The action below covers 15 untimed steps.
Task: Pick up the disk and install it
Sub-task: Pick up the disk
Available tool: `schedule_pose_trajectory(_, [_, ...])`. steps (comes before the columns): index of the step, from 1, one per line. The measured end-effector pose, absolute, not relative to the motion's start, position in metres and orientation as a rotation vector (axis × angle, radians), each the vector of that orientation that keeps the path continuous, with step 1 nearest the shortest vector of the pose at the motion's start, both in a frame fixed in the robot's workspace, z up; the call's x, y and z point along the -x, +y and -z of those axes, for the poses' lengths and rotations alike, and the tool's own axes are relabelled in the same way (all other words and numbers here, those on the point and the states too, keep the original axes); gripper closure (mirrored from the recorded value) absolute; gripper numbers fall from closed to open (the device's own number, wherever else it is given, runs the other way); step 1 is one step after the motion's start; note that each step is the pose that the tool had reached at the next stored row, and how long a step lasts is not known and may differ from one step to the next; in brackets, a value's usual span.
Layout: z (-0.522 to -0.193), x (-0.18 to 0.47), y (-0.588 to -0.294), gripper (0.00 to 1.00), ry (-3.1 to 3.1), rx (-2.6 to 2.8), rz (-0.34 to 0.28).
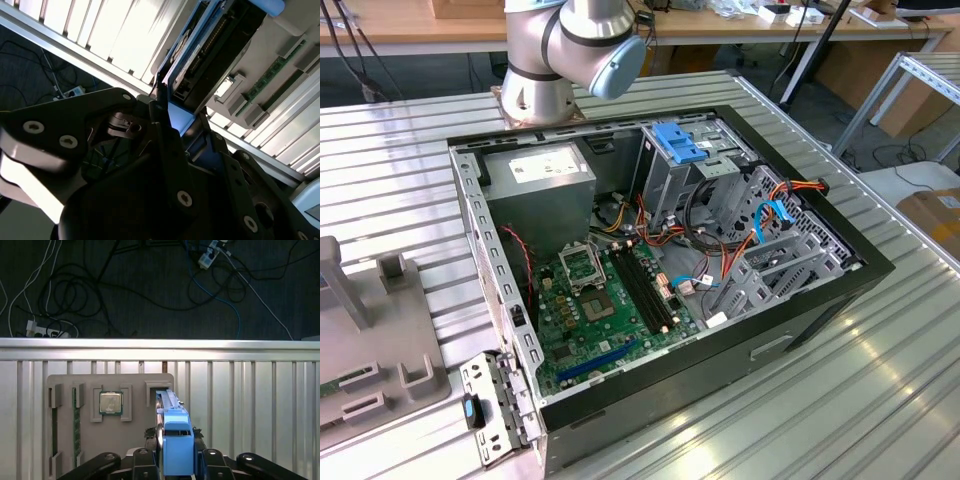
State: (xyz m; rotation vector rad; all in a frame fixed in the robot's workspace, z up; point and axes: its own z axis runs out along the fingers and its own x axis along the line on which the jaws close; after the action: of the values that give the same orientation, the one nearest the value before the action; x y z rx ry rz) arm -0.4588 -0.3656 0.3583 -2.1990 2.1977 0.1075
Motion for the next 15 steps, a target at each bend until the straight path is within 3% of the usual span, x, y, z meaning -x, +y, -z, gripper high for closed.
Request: schedule_pose_trajectory(15, [-0.378, 0.459, -0.366, 0.64, 2.198, 2.199, -0.107])
